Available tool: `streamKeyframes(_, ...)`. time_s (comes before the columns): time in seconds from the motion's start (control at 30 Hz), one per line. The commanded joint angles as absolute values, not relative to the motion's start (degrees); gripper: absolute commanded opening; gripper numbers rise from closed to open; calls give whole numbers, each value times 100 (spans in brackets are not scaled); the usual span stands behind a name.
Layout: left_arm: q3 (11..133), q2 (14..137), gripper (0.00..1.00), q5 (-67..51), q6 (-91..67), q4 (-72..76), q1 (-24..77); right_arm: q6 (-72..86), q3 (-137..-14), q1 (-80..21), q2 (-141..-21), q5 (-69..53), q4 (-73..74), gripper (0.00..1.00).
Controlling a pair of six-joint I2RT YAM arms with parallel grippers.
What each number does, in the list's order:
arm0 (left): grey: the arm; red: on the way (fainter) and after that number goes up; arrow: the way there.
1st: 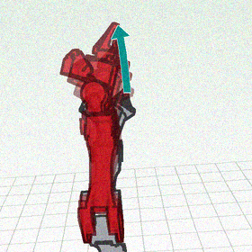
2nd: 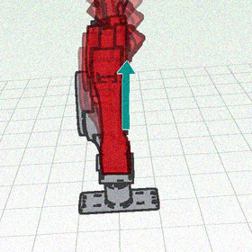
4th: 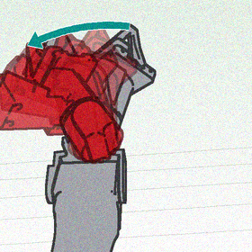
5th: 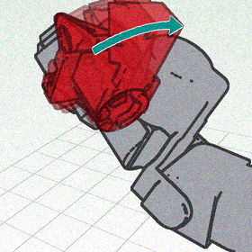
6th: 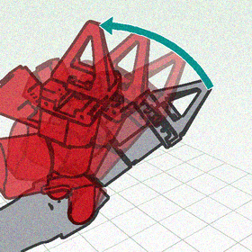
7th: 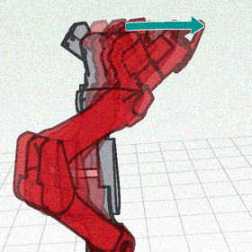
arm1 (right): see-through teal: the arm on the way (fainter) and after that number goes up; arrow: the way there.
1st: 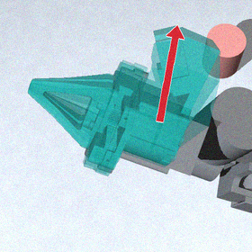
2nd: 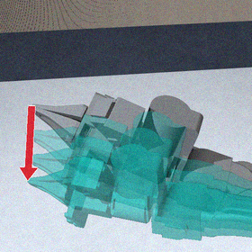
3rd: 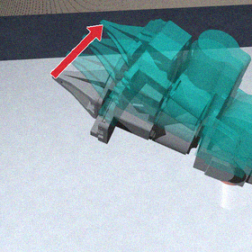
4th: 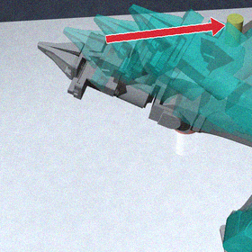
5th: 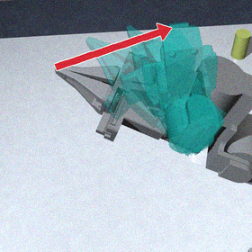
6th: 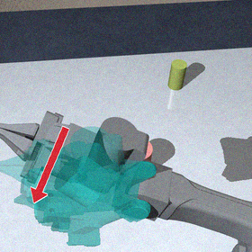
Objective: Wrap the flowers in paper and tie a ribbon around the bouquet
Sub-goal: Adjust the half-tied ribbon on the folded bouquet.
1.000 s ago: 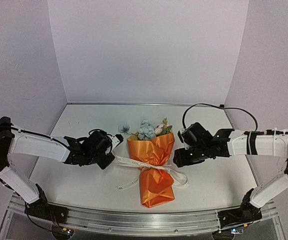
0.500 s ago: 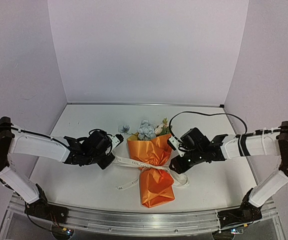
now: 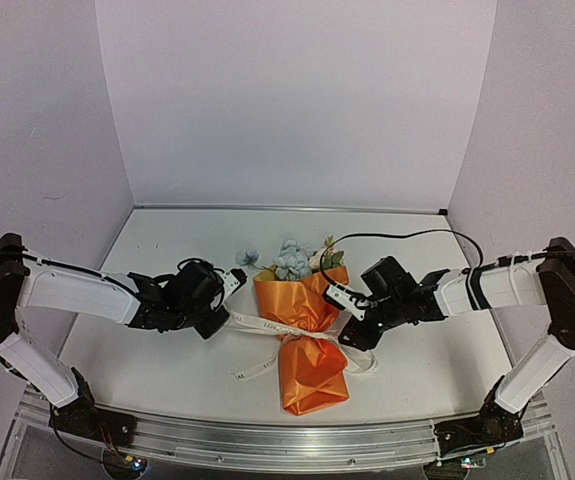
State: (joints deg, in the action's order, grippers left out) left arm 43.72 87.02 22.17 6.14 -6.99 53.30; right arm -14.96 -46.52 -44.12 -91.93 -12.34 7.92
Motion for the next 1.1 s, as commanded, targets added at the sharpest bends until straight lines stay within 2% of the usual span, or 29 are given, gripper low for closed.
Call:
streamKeyframes(0.0, 4541, 8739, 0, 2214, 685, -632, 5300, -1918, -4779, -4407, -9324, -1262, 507, 49)
streamKeyframes(0.23, 4617, 8825, 0, 2198, 680, -654, 5300, -2110, -4905, -4579, -9513, -1083, 293, 48)
streamKeyframes(0.47, 4715, 8886, 0, 2124, 589, -659, 5186, -2114, -4977, -4725, -9520, -943, 250, 42)
streamKeyframes(0.6, 4746, 8868, 0, 2026, 553, -639, 5057, -2028, -5025, -4830, -9515, -1017, 255, 28)
streamKeyframes(0.73, 4789, 8862, 0, 1937, 496, -615, 4868, -1852, -5102, -4963, -9499, -1100, 376, 2)
streamKeyframes(0.77, 4800, 8862, 0, 1913, 485, -609, 4829, -1802, -5132, -5016, -9487, -1115, 424, 0)
streamKeyframes(0.9, 4899, 8857, 9, 1720, 444, -632, 4781, -1551, -5320, -5222, -9500, -1011, 591, 0)
streamKeyframes(1.07, 5030, 8601, 32, 1078, 97, -795, 4841, -994, -5498, -5240, -9516, -149, 863, 0)
